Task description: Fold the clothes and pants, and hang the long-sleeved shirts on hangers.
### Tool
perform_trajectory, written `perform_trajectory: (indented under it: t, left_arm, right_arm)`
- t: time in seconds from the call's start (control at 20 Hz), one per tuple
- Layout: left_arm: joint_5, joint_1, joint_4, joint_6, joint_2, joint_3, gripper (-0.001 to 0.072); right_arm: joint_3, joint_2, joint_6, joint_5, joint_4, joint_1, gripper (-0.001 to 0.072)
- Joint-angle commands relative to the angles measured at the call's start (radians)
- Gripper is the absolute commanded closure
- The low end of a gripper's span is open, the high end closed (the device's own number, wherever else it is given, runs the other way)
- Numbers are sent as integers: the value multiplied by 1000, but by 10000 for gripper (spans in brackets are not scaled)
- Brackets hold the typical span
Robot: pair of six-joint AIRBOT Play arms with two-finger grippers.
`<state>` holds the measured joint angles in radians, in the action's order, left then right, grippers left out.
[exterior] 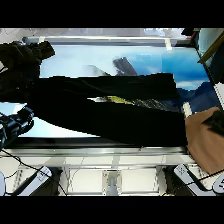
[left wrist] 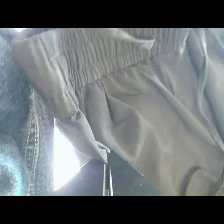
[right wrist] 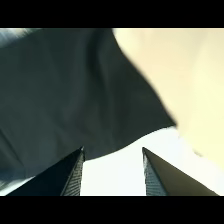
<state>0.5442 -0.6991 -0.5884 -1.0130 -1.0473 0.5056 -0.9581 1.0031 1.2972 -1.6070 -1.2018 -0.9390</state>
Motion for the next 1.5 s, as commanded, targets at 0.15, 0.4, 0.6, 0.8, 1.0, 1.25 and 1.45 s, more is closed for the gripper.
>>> perform_trajectory:
  t: [0.15, 0.4, 0.6, 0.8, 1.0, 1.25, 1.45]
  left_arm:
    - [16, -3, -62, 0, 16, 4, 687]
    - [28, -3, -62, 0, 16, 4, 687]
    - [27, -3, -62, 0, 16, 4, 687]
    - [28, -3, -62, 0, 16, 4, 687]
    - [27, -3, -62, 0, 16, 4, 687]
    - [27, -3, -62, 0, 16, 4, 687]
    - [27, -3, -62, 0, 16, 4, 687]
  right_arm:
    - [283, 77, -151, 93, 89, -198, 303]
    - [283, 207, -151, 190, 88, -200, 303]
    - [283, 271, -151, 235, 64, -200, 303]
    - [285, 299, -151, 283, 42, -200, 303]
    - [302, 327, -166, 306, 74, -200, 303]
    - [317, 331, -194, 251, 113, -182, 304]
    - [317, 331, -218, 241, 153, -182, 305]
